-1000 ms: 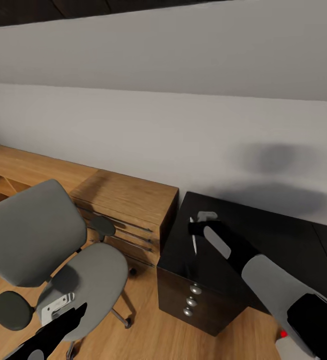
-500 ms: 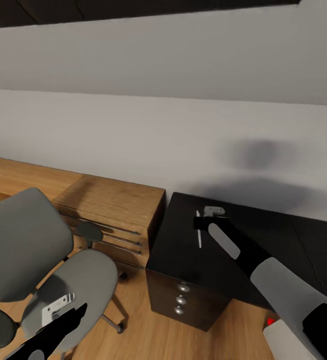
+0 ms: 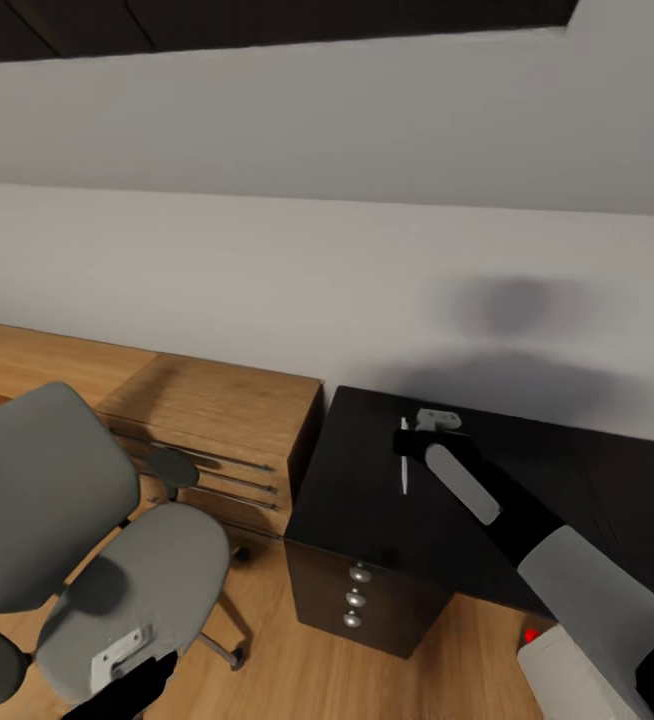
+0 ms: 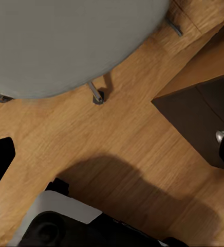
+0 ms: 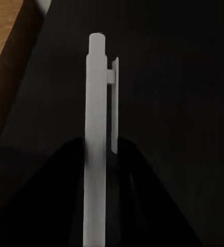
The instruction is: In the bedroom, organize the workspace by keeping the computer under the desk, ensuring the monitor is on the desk, placing the keyboard on the desk next to the monitor, placing the mouse on the desk next to the keyboard, moving the folder from the swivel chair onto the desk next to the mouse, stacking the notebook on top of the folder with the pen on top of the notebook, and positioning the swivel chair next to the desk.
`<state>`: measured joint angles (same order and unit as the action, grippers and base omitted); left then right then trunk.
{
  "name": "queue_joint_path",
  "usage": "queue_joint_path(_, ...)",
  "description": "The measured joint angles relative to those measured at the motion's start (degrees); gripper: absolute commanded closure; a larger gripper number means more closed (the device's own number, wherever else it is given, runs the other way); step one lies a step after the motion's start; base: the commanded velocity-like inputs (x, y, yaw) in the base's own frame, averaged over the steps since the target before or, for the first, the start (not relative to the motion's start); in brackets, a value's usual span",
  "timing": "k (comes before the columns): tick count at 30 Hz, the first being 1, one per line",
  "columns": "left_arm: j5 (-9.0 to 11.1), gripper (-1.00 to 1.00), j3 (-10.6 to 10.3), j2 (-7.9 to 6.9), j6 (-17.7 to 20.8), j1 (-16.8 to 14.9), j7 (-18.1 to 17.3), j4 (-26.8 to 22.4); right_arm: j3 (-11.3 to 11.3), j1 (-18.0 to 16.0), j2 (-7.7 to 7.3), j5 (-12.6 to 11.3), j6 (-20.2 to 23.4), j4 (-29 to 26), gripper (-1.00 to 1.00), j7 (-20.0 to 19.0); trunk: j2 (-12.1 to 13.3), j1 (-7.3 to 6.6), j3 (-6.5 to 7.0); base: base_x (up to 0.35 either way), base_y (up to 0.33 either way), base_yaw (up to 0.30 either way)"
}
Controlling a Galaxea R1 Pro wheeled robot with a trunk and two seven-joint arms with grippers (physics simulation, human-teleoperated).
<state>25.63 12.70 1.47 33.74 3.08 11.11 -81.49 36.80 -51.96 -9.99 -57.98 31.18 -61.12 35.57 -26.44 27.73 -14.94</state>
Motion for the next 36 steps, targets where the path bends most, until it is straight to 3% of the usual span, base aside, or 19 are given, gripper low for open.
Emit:
queue_joint_path(1,-0.1,-1.00,0.0,0.00,-2.0,0.0,0.0,2.9,0.0,0.4,-0.72,-0.1,0.0,-0.8,1.00,0.1,0.4,-0.22,0.22,0.000,0.000,-0.237)
queue_joint_path(5,-0.3,-1.00,-0.1,-0.01,-8.3,0.0,-0.1,6.8,-0.1,0.6,-1.85,-2.2,0.1,-1.3,1.00,0.1,2.0,-1.10,1.10,0.000,0.000,-0.256)
queue_joint_path(10,-3.4,-1.00,-0.1,0.05,-11.3,0.0,-0.1,8.7,-0.1,0.7,-4.80,-6.9,0.1,-1.4,1.00,0.2,3.6,-1.99,2.01,0.000,0.000,-0.270)
queue_joint_path(13,-4.1,-1.00,-0.6,0.07,-11.6,0.0,0.0,9.3,-0.2,0.7,-6.71,-8.7,0.1,-1.4,1.00,0.2,3.6,-1.99,2.12,0.000,0.000,-0.273)
queue_joint_path(17,-4.4,-1.00,-3.1,0.02,-11.8,0.0,0.1,11.3,-0.6,0.7,-8.38,-9.4,0.3,-1.3,1.00,0.2,3.6,-1.99,2.24,0.000,0.000,-0.286)
queue_joint_path(21,-4.6,-1.00,-4.5,0.00,-11.9,0.0,0.3,12.2,-2.9,0.7,-9.88,-9.5,2.8,-1.1,1.00,0.1,3.6,-1.99,2.33,0.000,0.000,-0.292)
queue_joint_path(26,-4.5,-1.00,-4.8,-0.01,-11.9,0.0,0.1,12.5,-4.0,0.7,-10.96,-9.5,5.4,-0.7,1.00,0.1,3.6,-1.99,2.43,0.000,0.000,-0.293)
queue_joint_path(30,-4.5,-1.00,-4.8,-0.01,-11.9,0.0,0.3,12.5,-4.4,0.9,-12.73,-9.4,6.3,6.6,1.00,-0.5,3.7,-1.99,2.51,0.000,0.000,-0.294)
queue_joint_path(36,-4.4,-1.00,-4.8,0.05,-11.9,0.0,0.8,12.5,-5.0,1.0,-13.15,-9.5,6.6,9.1,1.00,-1.3,3.6,-1.99,2.64,0.000,0.000,-0.294)
